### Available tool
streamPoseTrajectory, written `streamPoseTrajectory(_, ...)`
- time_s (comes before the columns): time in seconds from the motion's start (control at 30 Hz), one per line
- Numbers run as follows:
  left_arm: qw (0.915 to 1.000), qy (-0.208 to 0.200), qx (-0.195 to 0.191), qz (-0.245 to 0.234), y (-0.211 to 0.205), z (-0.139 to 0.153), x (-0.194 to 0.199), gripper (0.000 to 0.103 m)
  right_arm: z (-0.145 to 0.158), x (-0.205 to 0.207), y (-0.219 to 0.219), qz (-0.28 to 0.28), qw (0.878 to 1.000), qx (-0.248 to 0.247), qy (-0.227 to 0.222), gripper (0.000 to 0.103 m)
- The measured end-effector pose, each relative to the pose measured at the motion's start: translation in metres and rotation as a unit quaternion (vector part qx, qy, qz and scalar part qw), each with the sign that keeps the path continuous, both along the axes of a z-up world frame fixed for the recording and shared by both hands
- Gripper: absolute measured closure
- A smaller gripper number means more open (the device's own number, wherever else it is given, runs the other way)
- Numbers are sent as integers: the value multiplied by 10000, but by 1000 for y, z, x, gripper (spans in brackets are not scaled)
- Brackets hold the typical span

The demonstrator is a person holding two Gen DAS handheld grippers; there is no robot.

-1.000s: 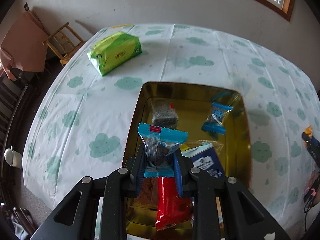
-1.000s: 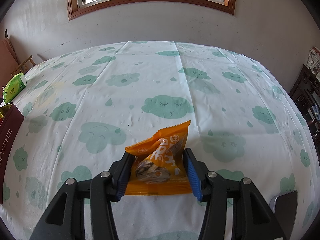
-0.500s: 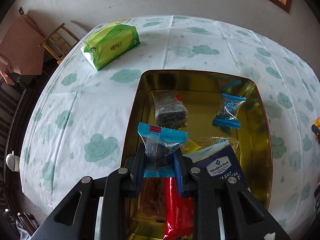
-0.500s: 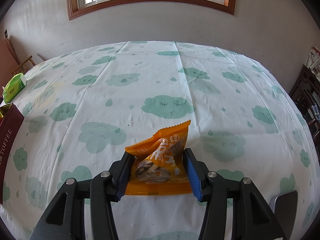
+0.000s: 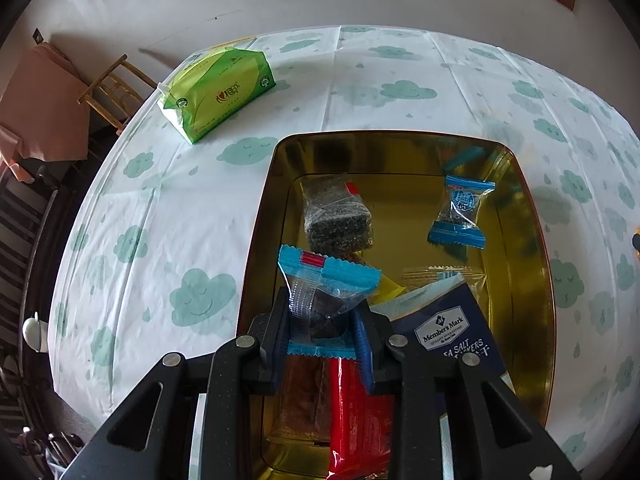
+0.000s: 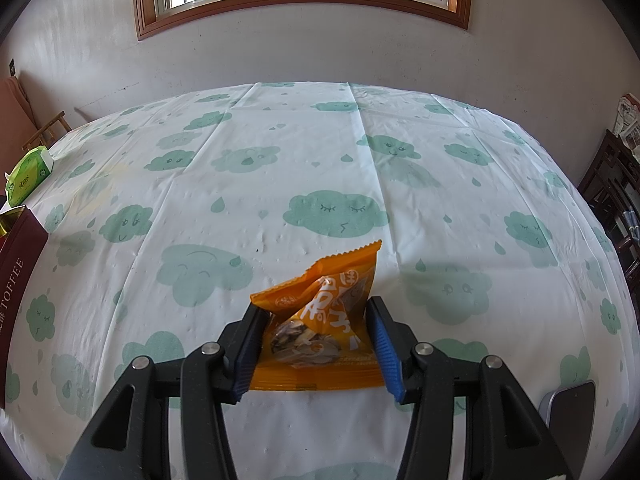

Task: Organize snacks
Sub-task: 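Carry the blue candy into the tin and open the left tool, then lift the open left tool out of the tin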

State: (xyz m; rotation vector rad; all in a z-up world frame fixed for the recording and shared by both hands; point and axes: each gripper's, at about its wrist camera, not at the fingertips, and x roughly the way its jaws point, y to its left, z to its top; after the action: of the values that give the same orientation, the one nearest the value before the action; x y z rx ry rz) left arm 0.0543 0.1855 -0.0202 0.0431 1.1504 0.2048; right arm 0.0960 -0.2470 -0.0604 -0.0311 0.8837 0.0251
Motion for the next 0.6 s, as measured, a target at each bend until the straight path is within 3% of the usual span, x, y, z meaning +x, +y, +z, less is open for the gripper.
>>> streamPoseTrajectory(0.47, 9999, -62, 99, -119, -6, 6, -2, 48, 0, 0, 0, -1, 10000, -1, -2, 51)
streamPoseTrajectory(0.6, 9997, -113, 126, -169, -10, 10, -4, 45, 0, 0, 0, -1, 10000, -1, -2, 51)
